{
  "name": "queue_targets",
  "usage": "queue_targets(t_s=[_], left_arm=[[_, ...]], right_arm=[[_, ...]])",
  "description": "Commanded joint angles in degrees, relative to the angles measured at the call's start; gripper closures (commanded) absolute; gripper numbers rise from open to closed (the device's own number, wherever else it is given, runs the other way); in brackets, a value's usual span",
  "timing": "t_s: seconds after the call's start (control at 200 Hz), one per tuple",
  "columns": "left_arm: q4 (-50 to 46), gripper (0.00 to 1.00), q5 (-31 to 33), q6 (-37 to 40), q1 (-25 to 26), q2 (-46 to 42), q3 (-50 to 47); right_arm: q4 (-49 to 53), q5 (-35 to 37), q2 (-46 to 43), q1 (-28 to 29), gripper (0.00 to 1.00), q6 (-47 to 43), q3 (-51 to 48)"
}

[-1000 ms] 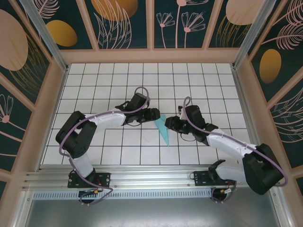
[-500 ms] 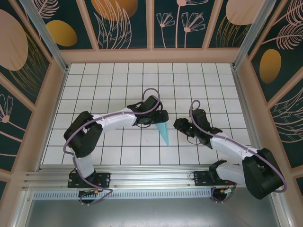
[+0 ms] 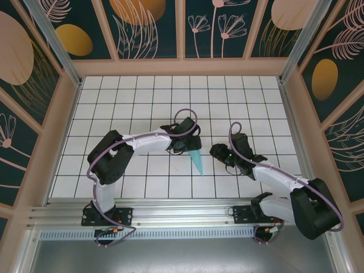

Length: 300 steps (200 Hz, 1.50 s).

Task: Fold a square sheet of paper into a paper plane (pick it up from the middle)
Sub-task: Move the paper plane to the center of the table.

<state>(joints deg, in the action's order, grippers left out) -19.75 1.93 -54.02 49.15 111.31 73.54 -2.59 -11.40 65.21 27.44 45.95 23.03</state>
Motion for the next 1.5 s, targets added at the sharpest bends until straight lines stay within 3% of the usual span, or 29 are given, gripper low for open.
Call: queue_targets(t_s=[0.0,0.345,0.616,0.876,1.261,1.496], left_arm=[[-0.4,0.29,0.9,-0.5,0.2,-3.4,-2.0],[4.6,0.58,1.5,-1.6,0.2,-10.8,-10.3],[5.0,0.88,2.4,-1.0,0.1,-12.1,-13.0],[6.3,0.91,3.0,-0.1,0.1,-12.7,-15.1],[6.7,0.9,2.4,0.7,0.2,-12.7,-14.8],[6.5,0.9,2.6,1.3,0.1,-12.8,-14.7]], right_arm=[[-1.1,0.1,0.5,-0.4,0.53,0.3,0.0],[-5.4,-4.2,3.2,-0.2,0.53,-0.2,0.7],[-10.3,-8.1,4.6,0.4,0.52,-2.6,0.9],[-13.6,-13.9,11.0,3.1,0.5,-5.8,3.3],[-14.8,-16.6,17.6,5.6,0.49,-8.0,6.6],[-11.3,-11.0,13.1,6.1,0.48,-8.9,6.5]])
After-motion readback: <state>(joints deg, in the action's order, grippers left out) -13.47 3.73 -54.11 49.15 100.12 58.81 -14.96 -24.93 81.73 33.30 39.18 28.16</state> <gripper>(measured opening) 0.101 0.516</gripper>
